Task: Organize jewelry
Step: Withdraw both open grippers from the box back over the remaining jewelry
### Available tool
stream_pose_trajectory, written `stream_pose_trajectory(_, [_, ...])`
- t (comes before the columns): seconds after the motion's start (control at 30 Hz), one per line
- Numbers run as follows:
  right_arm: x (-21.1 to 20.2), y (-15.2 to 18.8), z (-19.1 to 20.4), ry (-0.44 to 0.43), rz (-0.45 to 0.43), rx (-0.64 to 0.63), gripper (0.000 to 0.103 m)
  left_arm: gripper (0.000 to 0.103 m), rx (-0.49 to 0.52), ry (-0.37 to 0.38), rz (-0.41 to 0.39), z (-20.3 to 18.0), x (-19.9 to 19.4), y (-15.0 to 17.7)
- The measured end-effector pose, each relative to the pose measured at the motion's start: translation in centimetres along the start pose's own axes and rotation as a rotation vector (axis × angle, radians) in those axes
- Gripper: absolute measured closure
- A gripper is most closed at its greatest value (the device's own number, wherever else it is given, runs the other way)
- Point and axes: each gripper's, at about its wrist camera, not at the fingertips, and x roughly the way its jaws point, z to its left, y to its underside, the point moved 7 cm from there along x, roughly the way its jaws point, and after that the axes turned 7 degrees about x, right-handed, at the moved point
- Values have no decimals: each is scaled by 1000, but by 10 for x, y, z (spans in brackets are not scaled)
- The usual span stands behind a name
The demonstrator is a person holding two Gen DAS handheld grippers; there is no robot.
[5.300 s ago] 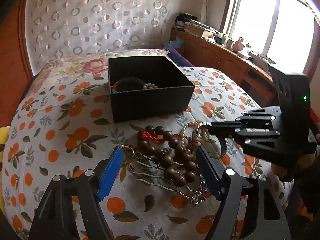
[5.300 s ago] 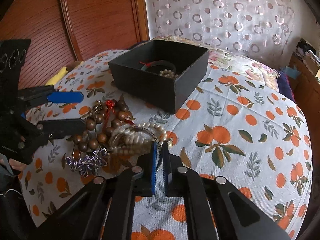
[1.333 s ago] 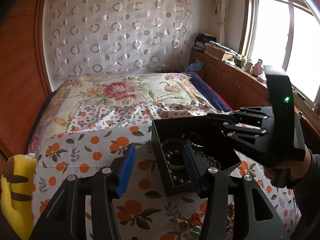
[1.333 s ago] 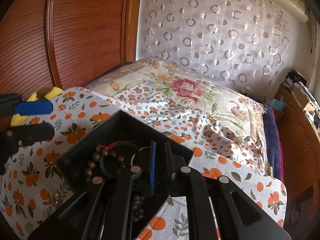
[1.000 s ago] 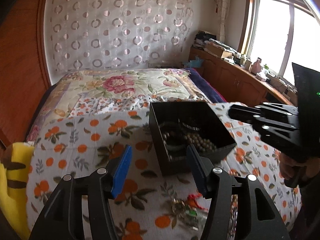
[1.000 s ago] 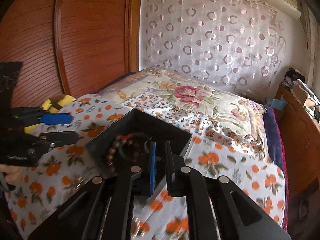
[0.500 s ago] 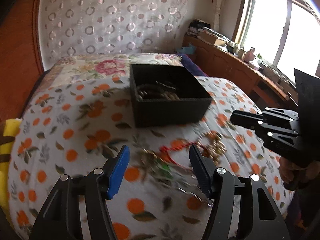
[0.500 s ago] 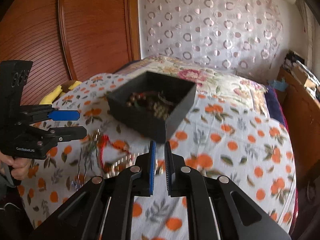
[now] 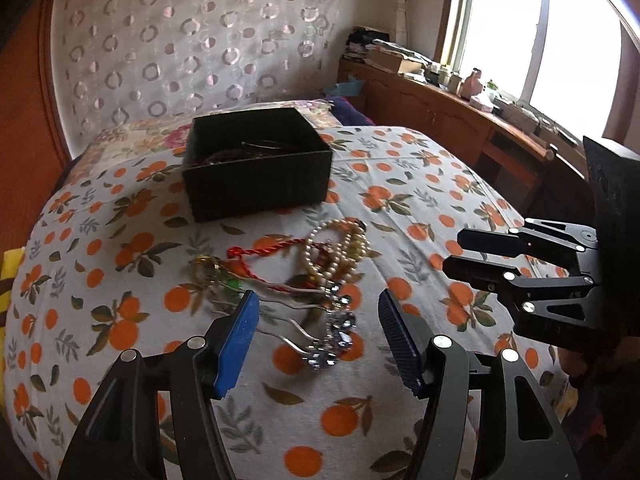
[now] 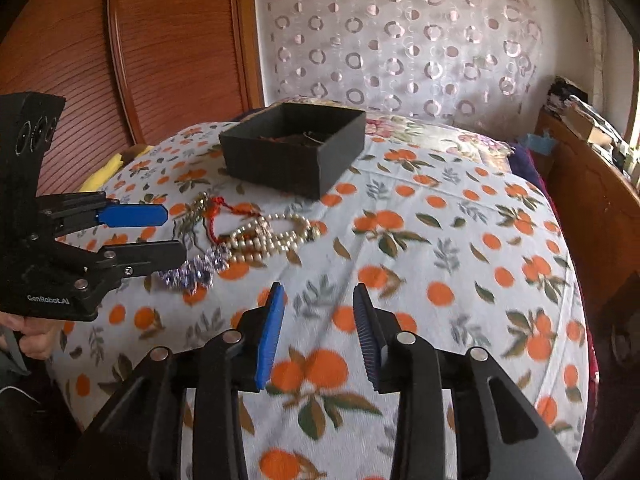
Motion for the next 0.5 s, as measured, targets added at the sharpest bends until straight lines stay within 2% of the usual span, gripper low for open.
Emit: stream_pose_trajectory(0.5, [-1, 15, -7, 37, -12, 13, 64, 41, 15, -177, 70, -4, 27, -2])
